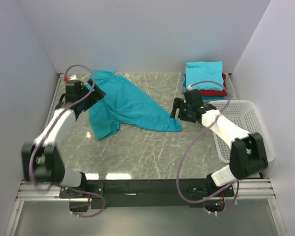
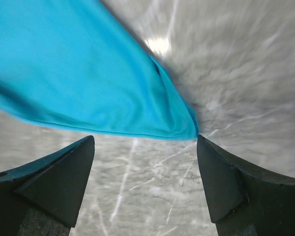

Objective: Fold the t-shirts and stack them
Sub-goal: Flatten the tshirt out

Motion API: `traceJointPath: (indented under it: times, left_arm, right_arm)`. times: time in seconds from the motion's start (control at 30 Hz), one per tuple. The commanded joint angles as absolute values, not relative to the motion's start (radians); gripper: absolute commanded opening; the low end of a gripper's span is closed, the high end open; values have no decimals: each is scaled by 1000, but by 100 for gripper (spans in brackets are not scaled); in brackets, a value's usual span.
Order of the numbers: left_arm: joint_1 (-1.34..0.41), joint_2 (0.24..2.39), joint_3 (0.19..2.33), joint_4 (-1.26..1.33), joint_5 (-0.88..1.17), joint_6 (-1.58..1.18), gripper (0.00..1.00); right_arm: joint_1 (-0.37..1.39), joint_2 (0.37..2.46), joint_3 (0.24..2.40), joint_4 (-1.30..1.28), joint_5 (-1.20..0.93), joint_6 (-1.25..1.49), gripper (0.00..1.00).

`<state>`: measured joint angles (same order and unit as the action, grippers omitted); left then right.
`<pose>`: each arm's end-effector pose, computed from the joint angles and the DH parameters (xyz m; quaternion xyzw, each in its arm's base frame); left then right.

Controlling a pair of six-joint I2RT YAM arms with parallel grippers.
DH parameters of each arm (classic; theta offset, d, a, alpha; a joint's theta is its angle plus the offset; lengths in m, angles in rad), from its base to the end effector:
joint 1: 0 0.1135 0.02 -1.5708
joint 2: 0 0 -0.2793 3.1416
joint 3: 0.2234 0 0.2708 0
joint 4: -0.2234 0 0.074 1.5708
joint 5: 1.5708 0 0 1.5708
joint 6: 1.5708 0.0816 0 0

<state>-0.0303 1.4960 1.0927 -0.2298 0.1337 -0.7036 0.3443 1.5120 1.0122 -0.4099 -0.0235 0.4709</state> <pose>0.3899 -0.0227 0.2519 -0.2655 0.8501 -0.2174 0.3995 0.3379 0.1232 0.1956 0.0560 0.9441 0.1389 0.2935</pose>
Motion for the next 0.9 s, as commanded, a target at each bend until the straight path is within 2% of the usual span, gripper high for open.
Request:
traceJointPath:
  times: [0.0, 0.1, 0.17, 0.27, 0.33, 0.53, 0.73, 0.87]
  left_arm:
    - [-31, 1208, 935, -251, 40, -748, 99]
    - [-31, 982, 684, -238, 76, -840, 99]
    - [-31, 849, 605, -261, 78, -880, 99]
    - [-31, 735, 491, -308, 67, -900, 99]
    - [-31, 709, 428, -330, 71, -907, 99]
    - [-31, 741, 347, -270, 101, -942, 99]
    - [-31, 905, 337, -193, 43, -942, 99]
    - [-31, 1008, 356, -134, 22, -950, 90]
  right_arm:
    - [339, 1350, 1057, -433, 103, 466, 91]
    - [334, 1226, 993, -413, 167, 495, 92]
    - [325, 1128, 931, -381, 219, 535, 95]
    - [313, 1028, 859, -351, 299, 619, 100]
    - [308, 973, 809, -316, 307, 641, 100]
    - [307, 904, 736, -268, 256, 667, 100]
    - [304, 907, 733, -275, 213, 667, 100]
    - [304, 919, 727, -253, 108, 618, 100]
